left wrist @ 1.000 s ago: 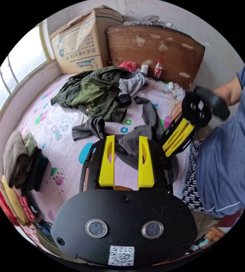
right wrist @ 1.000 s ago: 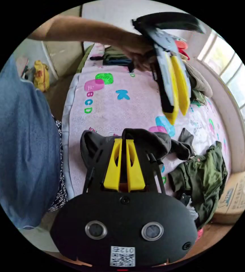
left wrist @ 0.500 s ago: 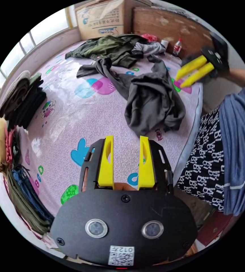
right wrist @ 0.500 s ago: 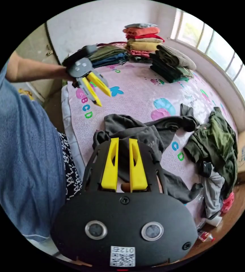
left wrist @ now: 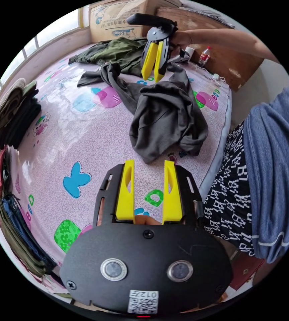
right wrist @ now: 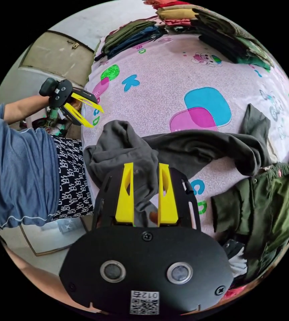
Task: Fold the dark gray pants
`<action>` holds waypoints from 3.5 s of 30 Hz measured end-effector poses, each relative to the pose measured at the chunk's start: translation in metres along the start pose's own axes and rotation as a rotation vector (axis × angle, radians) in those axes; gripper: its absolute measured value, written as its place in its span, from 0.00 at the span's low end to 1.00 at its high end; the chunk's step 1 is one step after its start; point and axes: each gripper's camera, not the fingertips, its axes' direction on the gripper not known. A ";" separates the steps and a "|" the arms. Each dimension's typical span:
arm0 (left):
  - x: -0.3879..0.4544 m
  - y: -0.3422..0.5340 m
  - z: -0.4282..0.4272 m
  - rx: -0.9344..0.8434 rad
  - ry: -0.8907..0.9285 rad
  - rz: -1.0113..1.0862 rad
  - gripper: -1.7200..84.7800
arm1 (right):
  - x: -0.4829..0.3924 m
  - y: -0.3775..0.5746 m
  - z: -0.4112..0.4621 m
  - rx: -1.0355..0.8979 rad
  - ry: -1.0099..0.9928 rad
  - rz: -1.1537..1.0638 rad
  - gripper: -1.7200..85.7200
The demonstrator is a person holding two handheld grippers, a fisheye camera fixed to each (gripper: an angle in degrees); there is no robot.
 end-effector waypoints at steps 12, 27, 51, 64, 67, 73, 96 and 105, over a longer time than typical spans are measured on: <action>-0.016 -0.026 -0.007 -0.044 -0.028 -0.119 0.16 | 0.091 -0.013 -0.025 0.033 -0.052 -0.096 0.11; -0.002 -0.070 -0.040 -0.055 -0.163 0.002 0.20 | 0.132 0.044 -0.080 0.086 -0.133 -0.074 0.05; -0.027 -0.142 -0.171 0.361 -0.148 -0.249 0.24 | 0.057 0.254 -0.354 0.598 -0.004 -0.079 0.04; -0.017 -0.228 -0.254 0.748 0.245 -0.020 0.24 | -0.018 0.361 -0.480 0.700 0.023 -0.025 0.04; 0.011 -0.243 -0.290 0.881 0.201 0.052 0.20 | -0.035 0.383 -0.495 0.725 0.046 0.009 0.04; 0.055 -0.259 -0.353 1.091 0.177 0.167 0.02 | -0.058 0.445 -0.518 0.823 0.157 0.122 0.04; 0.351 -0.521 -0.827 0.723 -0.786 0.057 0.01 | -0.318 0.602 -0.788 1.223 0.995 0.016 0.03; 0.447 -0.590 -0.838 0.685 -0.858 -0.017 0.01 | -0.354 0.631 -0.808 1.268 1.022 0.010 0.03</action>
